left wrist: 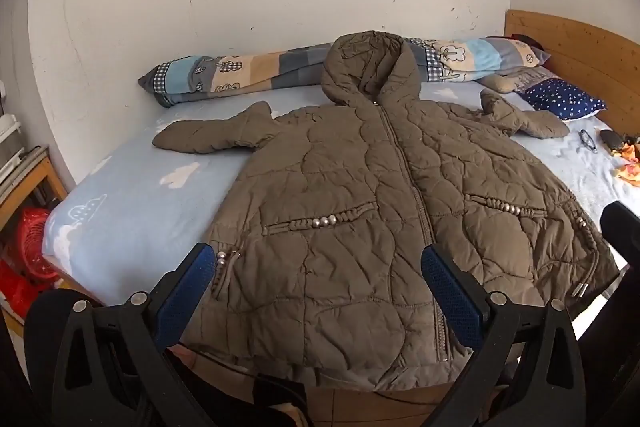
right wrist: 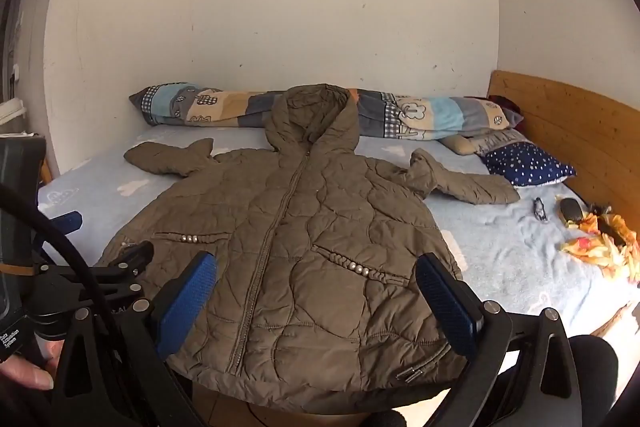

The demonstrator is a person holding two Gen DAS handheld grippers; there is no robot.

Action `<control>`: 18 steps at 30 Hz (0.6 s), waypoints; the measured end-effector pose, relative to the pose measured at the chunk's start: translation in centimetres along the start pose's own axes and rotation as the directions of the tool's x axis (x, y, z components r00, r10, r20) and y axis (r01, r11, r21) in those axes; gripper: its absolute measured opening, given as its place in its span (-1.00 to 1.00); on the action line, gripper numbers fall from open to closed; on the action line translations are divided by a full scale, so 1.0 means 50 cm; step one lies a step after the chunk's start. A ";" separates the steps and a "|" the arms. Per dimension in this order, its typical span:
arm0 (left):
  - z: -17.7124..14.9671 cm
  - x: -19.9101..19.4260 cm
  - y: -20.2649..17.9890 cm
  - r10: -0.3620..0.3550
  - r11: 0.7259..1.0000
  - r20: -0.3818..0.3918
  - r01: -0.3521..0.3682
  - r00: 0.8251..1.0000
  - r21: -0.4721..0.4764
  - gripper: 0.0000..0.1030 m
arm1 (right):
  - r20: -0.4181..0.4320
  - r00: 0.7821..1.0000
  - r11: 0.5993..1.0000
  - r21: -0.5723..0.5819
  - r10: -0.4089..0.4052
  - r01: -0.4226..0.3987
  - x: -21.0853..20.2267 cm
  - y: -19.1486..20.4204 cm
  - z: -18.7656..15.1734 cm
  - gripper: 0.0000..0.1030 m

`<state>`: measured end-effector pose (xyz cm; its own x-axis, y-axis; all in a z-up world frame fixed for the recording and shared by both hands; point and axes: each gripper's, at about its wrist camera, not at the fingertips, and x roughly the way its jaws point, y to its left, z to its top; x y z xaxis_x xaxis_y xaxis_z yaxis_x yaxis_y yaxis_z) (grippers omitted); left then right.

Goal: Fold large clothes

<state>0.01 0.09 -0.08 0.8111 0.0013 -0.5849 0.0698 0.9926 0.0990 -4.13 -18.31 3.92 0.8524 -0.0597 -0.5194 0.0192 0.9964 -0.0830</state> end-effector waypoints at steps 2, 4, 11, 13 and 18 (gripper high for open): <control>-0.002 0.002 0.004 -0.008 1.000 -0.007 0.008 1.000 -0.001 0.99 | 0.001 1.000 1.000 -0.007 -0.004 0.004 -0.002 0.004 0.005 0.97; -0.004 0.000 0.007 -0.006 1.000 -0.004 0.006 1.000 0.003 0.99 | 0.001 1.000 1.000 -0.007 -0.003 0.003 -0.006 0.008 0.007 0.97; 0.002 -0.057 -0.003 -0.037 0.999 -0.043 0.037 0.998 0.018 0.99 | 0.025 1.000 1.000 -0.016 0.004 -0.004 -0.038 0.019 0.011 0.97; 0.006 -0.065 -0.001 -0.046 0.999 -0.050 0.047 0.998 0.016 0.99 | 0.028 1.000 1.000 -0.018 0.006 -0.006 -0.045 0.024 0.013 0.97; 0.044 -0.106 0.008 -0.081 0.997 -0.121 0.080 0.989 -0.011 0.99 | 0.034 0.999 0.999 0.014 0.034 -0.035 -0.062 0.022 0.020 0.97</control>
<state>-2.98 0.22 4.86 0.7268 -0.0645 -0.6838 0.1280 0.9909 0.0425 -6.21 -16.97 6.26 0.8700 -0.0233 -0.4925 -0.0031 0.9986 -0.0527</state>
